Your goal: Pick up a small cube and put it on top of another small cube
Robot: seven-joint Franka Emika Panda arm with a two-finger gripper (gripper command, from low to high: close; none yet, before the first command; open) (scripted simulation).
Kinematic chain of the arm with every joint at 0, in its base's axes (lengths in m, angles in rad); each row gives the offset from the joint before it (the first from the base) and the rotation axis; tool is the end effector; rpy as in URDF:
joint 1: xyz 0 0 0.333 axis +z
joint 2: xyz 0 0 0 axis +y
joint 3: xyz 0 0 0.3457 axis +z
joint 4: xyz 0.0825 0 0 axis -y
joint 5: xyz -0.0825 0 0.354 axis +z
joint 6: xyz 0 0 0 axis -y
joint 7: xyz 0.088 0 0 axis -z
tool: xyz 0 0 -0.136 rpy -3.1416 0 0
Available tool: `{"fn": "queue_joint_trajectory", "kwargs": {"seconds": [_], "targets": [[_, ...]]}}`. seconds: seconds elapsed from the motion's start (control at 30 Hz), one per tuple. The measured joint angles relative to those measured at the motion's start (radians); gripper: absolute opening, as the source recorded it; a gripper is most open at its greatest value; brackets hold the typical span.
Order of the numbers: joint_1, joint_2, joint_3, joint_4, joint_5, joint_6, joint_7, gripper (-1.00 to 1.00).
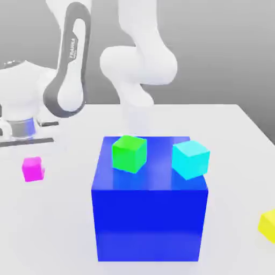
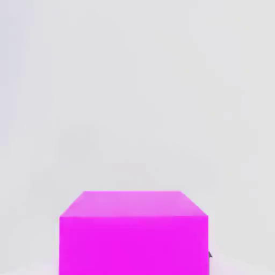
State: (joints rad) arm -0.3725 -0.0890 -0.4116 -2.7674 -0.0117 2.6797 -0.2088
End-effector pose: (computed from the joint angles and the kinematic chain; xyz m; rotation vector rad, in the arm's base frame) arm 0.2650 -0.2599 0.2662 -2.9894 0.8649 -0.0144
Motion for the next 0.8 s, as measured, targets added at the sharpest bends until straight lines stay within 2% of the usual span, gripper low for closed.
{"fn": "queue_joint_trajectory", "kwargs": {"seconds": [0.2, 0.53, 0.6, 0.7, 0.73, 0.8], "targets": [[0.089, -0.166, 0.163, 0.07, -0.015, -0.237, 0.23, -1.0], [0.24, -0.438, 0.432, 0.187, 0.042, -0.628, 0.545, -1.0], [0.255, -0.458, 0.463, 0.179, 0.051, -0.639, 0.579, -1.0], [0.258, -0.424, 0.478, 0.111, 0.057, -0.537, 0.587, -1.0], [0.257, -0.414, 0.48, 0.095, 0.058, -0.511, 0.587, 1.0], [0.257, -0.414, 0.48, 0.095, 0.058, -0.511, 0.587, 1.0]]}}
